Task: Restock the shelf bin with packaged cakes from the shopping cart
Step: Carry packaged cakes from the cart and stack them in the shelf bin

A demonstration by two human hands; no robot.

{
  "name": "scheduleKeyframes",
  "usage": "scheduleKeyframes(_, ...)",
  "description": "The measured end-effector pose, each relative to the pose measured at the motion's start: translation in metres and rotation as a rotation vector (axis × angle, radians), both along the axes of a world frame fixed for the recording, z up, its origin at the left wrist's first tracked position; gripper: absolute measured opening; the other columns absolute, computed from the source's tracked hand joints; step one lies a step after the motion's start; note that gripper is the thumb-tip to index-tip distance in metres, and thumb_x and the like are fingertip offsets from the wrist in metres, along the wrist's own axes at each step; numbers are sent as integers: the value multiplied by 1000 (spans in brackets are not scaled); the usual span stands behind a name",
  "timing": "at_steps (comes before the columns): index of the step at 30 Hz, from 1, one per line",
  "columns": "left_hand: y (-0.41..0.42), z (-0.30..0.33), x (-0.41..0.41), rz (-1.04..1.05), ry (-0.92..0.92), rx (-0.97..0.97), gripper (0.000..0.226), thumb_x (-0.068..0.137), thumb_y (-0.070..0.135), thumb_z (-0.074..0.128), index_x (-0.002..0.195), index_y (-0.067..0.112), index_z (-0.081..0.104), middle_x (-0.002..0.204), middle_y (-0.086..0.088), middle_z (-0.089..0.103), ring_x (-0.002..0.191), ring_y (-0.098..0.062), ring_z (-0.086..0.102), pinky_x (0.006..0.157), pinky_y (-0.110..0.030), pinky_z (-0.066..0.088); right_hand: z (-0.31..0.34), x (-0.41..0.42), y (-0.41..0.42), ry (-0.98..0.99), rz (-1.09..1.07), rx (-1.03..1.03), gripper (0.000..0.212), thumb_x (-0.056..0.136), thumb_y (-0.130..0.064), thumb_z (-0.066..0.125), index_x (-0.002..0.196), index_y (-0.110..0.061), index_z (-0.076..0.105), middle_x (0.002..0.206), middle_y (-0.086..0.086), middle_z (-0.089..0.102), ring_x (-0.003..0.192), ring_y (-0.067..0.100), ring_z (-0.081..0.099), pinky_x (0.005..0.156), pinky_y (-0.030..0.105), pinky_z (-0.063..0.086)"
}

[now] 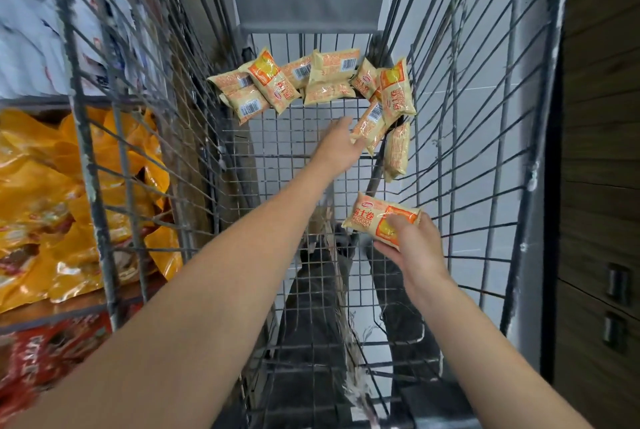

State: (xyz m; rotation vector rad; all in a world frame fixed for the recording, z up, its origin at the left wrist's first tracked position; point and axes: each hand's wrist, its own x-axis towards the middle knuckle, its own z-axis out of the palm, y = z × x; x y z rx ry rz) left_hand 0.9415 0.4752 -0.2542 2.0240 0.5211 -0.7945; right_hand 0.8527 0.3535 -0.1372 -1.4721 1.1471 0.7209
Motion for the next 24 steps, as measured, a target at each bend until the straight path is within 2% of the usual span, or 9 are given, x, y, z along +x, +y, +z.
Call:
scheduleKeyframes(3,-11,-25,11,-178,-55,122,45,93,30,52,129,6,41,132,-14,43,124,-29,35,100,-38,32,-6,-6,5,-38,-23,-29,12,95,-9,50,98,-21,51,96,-3,63,88,9,62,66,20,52)
scheduleKeyframes(6,-19,-45,18,-169,-49,132,45,91,35,53,126,8,43,130,-12,44,122,-27,39,97,-41,39,-11,-9,5,-83,-4,-55,16,94,-9,51,91,-25,52,97,-3,64,86,7,64,69,20,54)
scheduleKeyframes(10,-25,-59,21,-177,-22,227,48,89,34,58,126,8,43,130,-10,45,121,-27,42,90,-39,41,-15,-7,1,-105,7,-57,16,93,-10,51,91,-25,53,96,-3,65,81,4,65,66,18,56)
scheduleKeyframes(13,-26,-62,23,-85,-38,234,43,87,29,61,122,9,46,124,-9,51,113,-26,50,80,-37,43,-20,-5,-6,-107,0,-60,14,94,-10,50,102,-20,53,102,2,66,84,5,65,66,19,55)
scheduleKeyframes(16,-18,-53,18,-38,-20,190,42,87,20,59,125,11,44,122,-9,54,108,-28,55,80,-37,46,-18,-4,-8,-108,-4,-46,32,94,-10,50,126,-13,46,112,5,63,90,8,64,67,18,56)
scheduleKeyframes(18,-8,-36,8,115,10,29,53,87,16,57,136,17,36,128,-8,54,107,-27,56,84,-37,48,-13,-2,-5,-114,13,-34,27,94,-10,50,121,-12,48,111,5,63,91,8,64,65,17,56)
scheduleKeyframes(20,-2,-9,-9,429,33,-209,58,89,11,53,141,22,32,133,-4,50,106,-23,56,82,-34,50,-8,-2,-4,-115,28,-28,20,94,-10,49,114,-12,49,111,6,62,91,9,63,67,20,56)
scheduleKeyframes(22,1,19,-29,684,45,-351,49,92,10,50,136,24,37,129,1,50,98,-18,58,65,-24,49,-7,1,-2,-106,30,-23,15,95,-9,48,109,-14,49,112,7,62,94,12,62,72,23,55)
scheduleKeyframes(24,8,55,-52,827,76,-429,39,92,10,51,127,26,43,119,-2,57,79,-12,57,53,-19,43,6,3,2,-111,25,-12,13,95,-9,48,104,-18,49,114,7,61,95,13,62,75,26,55)
